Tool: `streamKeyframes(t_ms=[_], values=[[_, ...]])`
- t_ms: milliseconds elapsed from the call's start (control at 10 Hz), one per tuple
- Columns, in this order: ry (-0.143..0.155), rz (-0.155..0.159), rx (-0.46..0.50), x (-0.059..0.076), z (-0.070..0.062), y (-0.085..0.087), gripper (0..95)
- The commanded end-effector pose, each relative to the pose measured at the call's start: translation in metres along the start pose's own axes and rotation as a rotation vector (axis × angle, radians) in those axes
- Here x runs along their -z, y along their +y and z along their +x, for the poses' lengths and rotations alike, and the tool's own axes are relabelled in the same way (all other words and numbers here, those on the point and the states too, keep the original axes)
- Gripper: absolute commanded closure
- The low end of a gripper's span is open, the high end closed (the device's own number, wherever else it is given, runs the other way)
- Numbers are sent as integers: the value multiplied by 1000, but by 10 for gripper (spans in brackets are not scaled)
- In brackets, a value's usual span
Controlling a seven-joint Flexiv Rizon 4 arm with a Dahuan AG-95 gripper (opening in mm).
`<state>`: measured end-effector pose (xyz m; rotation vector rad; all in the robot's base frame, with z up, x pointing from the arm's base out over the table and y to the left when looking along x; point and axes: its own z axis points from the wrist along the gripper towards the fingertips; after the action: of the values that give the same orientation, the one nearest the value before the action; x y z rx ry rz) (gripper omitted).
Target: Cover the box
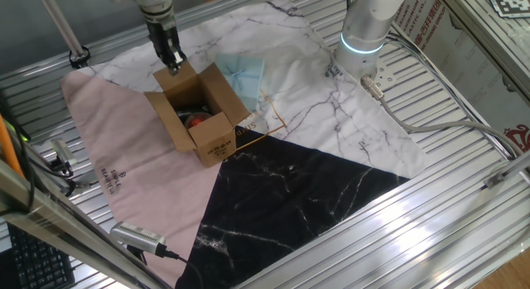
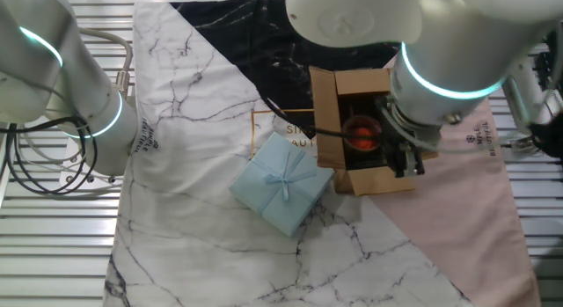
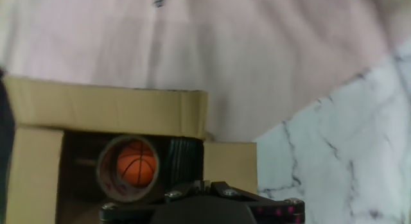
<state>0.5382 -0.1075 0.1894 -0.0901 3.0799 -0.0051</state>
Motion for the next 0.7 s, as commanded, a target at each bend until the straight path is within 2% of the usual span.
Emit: streamKeyframes(t_ms=[100,400,500,700], values=[[9,31,-28,2,0,-5,950],[17,16,-8,14,3,-28,950],[18,1,8,19,4,-48,950],[24,-13,33,19,1,-64,950]])
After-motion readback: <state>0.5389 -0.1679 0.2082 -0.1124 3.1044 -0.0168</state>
